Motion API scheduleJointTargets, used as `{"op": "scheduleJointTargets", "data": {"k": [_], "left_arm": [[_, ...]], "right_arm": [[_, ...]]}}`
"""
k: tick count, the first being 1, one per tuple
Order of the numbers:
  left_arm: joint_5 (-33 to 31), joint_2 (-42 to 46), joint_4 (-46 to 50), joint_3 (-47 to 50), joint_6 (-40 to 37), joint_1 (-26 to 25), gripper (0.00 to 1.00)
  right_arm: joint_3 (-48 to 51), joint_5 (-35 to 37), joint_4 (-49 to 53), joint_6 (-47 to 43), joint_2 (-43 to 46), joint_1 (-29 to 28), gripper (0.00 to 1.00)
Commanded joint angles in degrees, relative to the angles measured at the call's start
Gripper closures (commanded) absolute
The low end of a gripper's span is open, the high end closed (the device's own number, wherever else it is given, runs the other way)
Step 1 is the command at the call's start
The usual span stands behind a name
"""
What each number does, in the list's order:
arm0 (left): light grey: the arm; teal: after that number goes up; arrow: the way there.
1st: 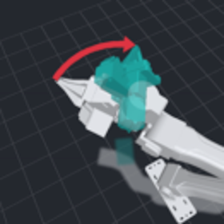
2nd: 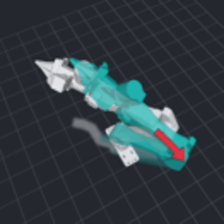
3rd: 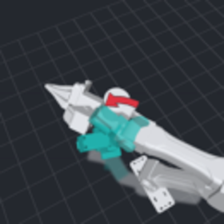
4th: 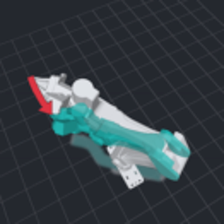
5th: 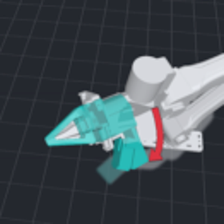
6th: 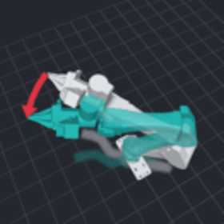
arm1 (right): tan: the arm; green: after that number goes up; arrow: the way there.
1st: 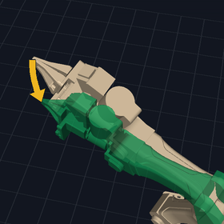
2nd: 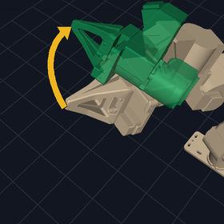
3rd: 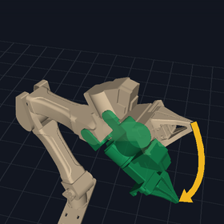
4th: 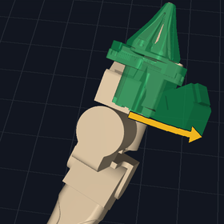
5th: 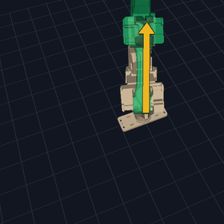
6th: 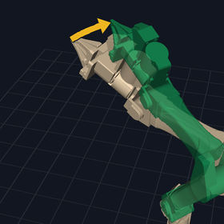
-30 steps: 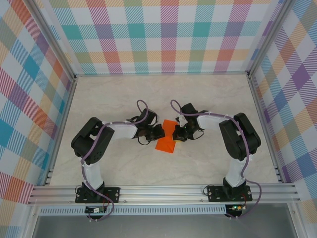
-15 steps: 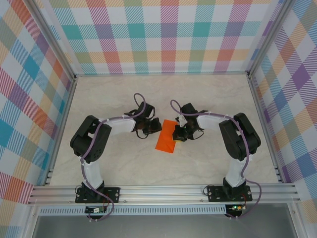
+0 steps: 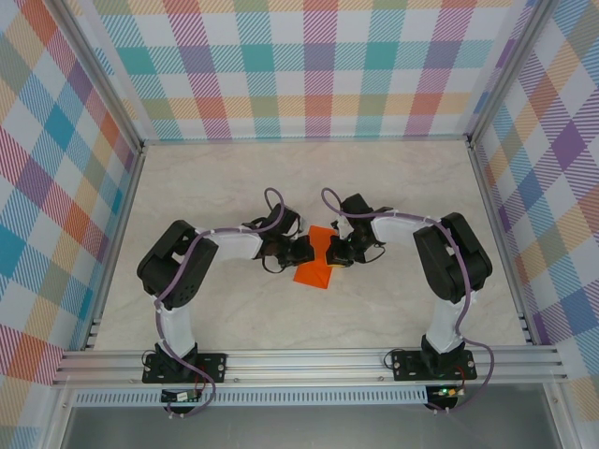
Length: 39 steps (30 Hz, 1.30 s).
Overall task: Fold a paper plane with a square sheet of paper (pick it up from the middle)
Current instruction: Fold the triangle a second time at the center of the table.
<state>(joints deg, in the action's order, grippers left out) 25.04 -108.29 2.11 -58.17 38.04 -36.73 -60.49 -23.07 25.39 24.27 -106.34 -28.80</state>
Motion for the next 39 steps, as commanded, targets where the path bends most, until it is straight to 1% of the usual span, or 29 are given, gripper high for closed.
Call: {"op": "scheduleJointTargets", "data": {"k": [1, 4, 8, 10, 14, 17, 21, 25, 30, 39], "left_arm": [[-0.5, -0.6, -0.1, 1.3, 0.3, -0.4, 0.96], [-1.6, -1.0, 0.6, 1.7, 0.4, -0.4, 0.96], [-3.1, -1.4, 1.4, 2.1, 1.0, -0.6, 0.97], [-4.1, -1.4, 2.1, 2.1, 1.2, -0.8, 0.98], [-5.6, -1.2, 2.8, 2.4, 1.6, -1.1, 0.98], [-5.8, -1.3, 2.9, 2.3, 1.8, -1.2, 0.98], [-5.8, -1.5, 2.8, 2.3, 2.1, -1.4, 0.98], [-5.9, -1.5, 2.5, 2.4, 2.4, -1.5, 0.98], [-5.9, -1.4, 1.3, 3.0, 3.2, -1.5, 0.98], [-6.4, -1.4, 1.6, 3.3, 3.4, -1.5, 0.98]], "right_arm": [[-1.0, 2.2, 2.3, -1.7, 1.7, -0.1, 0.93], [-0.4, 0.5, 1.2, -1.3, 5.3, -0.2, 0.93], [1.7, 0.6, 0.6, 0.5, 10.3, -1.3, 0.93], [2.8, 1.9, 0.8, 2.0, 12.4, -2.8, 0.93], [4.0, 5.9, 1.4, 5.9, 14.1, -7.5, 0.93], [3.2, 9.4, 2.4, 7.7, 14.0, -11.0, 0.93], [2.6, 11.9, 2.6, 9.3, 11.9, -13.0, 0.94], [2.3, 12.1, 1.7, 9.8, 9.2, -14.0, 0.95], [2.0, 10.3, 0.0, 9.7, 7.0, -14.9, 0.95], [1.4, 14.5, 2.8, 9.6, 5.1, -15.0, 0.95]]}}
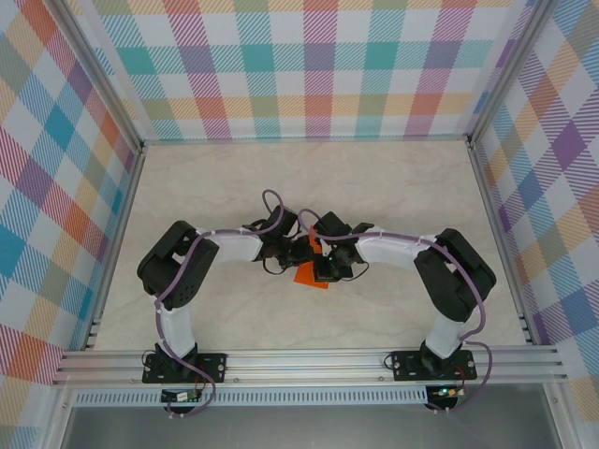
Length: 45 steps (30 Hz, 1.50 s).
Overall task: Fold a paper plane with a square sheet of paper (pick it up from the middle)
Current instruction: Fold the triangle a second time at the center of the table.
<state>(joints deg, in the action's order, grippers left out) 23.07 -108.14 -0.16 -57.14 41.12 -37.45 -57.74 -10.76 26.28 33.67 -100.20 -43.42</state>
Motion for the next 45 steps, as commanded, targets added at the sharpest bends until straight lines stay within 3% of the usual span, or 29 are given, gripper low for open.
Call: {"op": "scheduleJointTargets", "data": {"k": [1, 27, 45], "left_arm": [[-4.5, -1.6, 4.0, 2.3, 0.3, -0.8, 0.98], [-5.6, -1.8, 5.5, 2.2, -0.3, -0.8, 0.98], [-7.2, -1.8, 7.1, 2.3, -0.8, -0.8, 0.99]], "right_arm": [[-1.5, 2.8, 2.6, 0.1, -1.1, -0.3, 0.95], [0.4, 2.6, 3.0, -2.4, -3.2, -0.1, 0.95], [3.5, 1.4, 4.2, -3.4, 2.0, -0.1, 0.95]]}}
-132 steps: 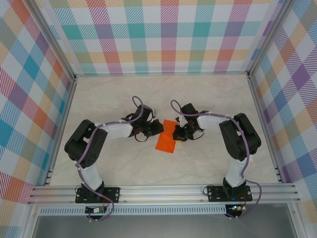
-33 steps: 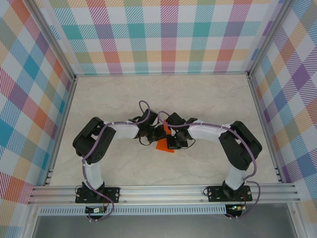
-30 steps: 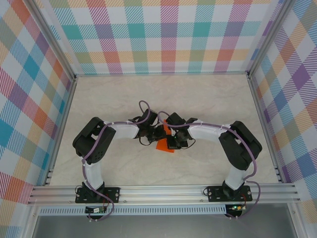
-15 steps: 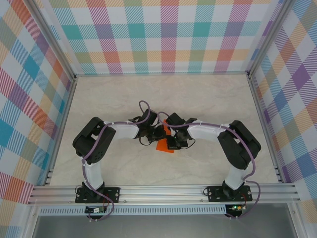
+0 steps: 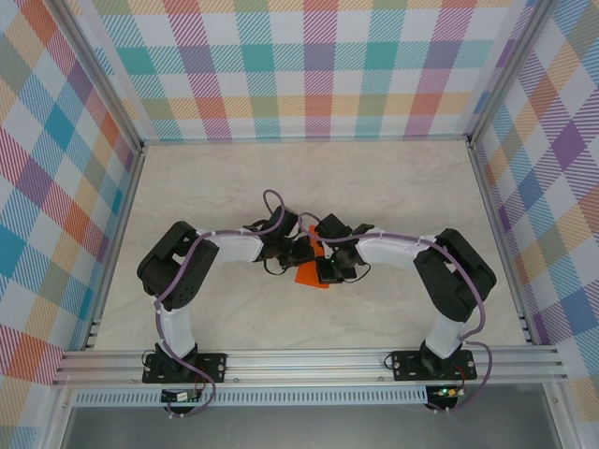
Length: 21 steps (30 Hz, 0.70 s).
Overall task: Fold a paper plane with a square sheet of paper (pick it up from the middle)
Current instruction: Fold the triangle a second time at the center of the table.
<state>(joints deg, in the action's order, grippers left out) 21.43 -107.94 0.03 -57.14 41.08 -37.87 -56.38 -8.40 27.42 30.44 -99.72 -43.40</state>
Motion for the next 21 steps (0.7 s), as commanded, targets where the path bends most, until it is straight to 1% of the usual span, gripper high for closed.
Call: {"op": "scheduleJointTargets", "data": {"k": [1, 6, 11, 15, 21], "left_arm": [[-5.5, -2.0, 6.9, 2.3, -0.7, -0.4, 0.99], [-5.6, -1.9, 6.9, 2.3, -0.7, -0.4, 0.99], [-5.7, -1.8, 7.0, 2.4, -0.7, -0.3, 0.99], [-5.4, -2.0, 6.8, 2.2, -0.7, -0.4, 0.99], [-4.8, -2.0, 6.4, 2.2, -0.7, -0.4, 0.99]], "right_arm": [[2.4, -1.1, 2.6, 0.0, 1.6, -0.1, 0.95], [3.5, -0.7, 2.2, 0.2, 0.4, -0.1, 0.95], [4.6, -0.6, 2.3, 0.3, 2.9, -0.1, 0.95], [5.0, -0.6, 2.3, 0.4, 2.9, -0.1, 0.95], [3.2, -0.6, 1.5, 1.2, 4.2, -0.1, 0.95]]}}
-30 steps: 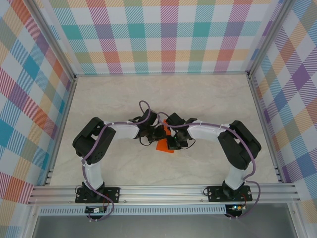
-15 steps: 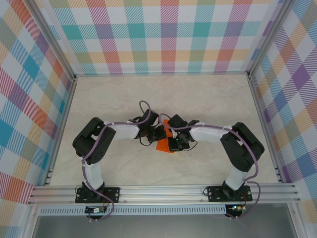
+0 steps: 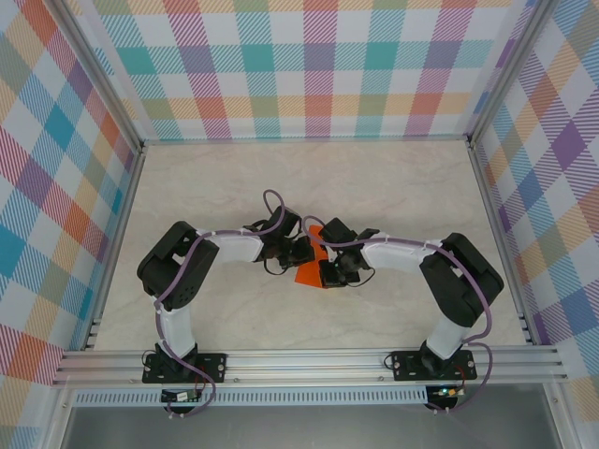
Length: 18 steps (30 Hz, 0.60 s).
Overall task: Fold a paper plane with a square sheet of paper (pick it up from the middle)
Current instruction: Fold the triangle a second time at the center of the table.
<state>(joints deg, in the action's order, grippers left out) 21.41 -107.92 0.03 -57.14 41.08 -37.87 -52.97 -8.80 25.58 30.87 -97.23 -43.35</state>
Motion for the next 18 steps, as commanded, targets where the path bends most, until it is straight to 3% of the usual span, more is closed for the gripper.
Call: {"op": "scheduleJointTargets", "data": {"k": [1, 7, 18], "left_arm": [[-4.7, -2.0, 6.4, 2.2, -0.7, -0.3, 0.99], [-4.2, -1.9, 6.1, 2.0, -0.6, -0.4, 0.99], [-3.8, -1.8, 5.8, 2.1, -0.4, -0.4, 0.99]], "right_arm": [[-0.6, -0.2, 3.1, 1.0, 2.3, -0.2, 0.95], [-1.4, 1.3, 1.7, 2.5, 3.9, 0.0, 0.95], [-4.3, 1.4, -0.8, 3.9, -2.2, 0.5, 0.95]]}}
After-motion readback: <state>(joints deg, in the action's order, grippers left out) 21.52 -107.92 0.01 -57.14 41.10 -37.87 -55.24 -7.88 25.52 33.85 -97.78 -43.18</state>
